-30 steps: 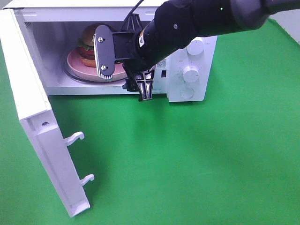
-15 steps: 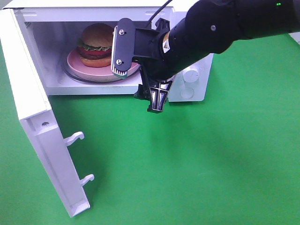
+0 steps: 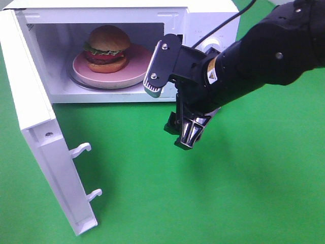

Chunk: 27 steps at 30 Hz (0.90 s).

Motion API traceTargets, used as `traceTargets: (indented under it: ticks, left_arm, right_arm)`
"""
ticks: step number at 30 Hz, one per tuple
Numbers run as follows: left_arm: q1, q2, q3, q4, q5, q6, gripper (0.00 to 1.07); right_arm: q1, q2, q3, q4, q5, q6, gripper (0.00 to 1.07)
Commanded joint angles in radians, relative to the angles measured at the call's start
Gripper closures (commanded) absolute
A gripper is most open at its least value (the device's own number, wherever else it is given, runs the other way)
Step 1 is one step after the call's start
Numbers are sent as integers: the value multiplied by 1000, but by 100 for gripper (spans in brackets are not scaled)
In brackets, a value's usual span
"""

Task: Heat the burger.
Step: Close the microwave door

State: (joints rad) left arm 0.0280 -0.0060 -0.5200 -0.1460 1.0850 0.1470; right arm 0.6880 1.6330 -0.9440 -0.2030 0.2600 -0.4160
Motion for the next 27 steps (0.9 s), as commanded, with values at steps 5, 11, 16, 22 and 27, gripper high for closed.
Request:
traceTargets:
  ticks: [5,11,16,22,27]
  left_arm:
    - [0,-15,3,-1,-12,-2,7]
    - [0,-15,3,-1,-12,-2,7]
    - [0,-15,3,-1,-12,-2,7]
    - [0,-15,3,-1,-12,-2,7]
    - [0,-15,3,-1,-12,-2,7]
  right_arm:
    - [1,-94,87,3,87,191,31]
    - [1,-161,101,4,243,319,31]
    - [1,-221,101,4,397,390,31]
    - [1,-281,101,4,593,422,31]
    - [1,-321,101,23,668,429,31]
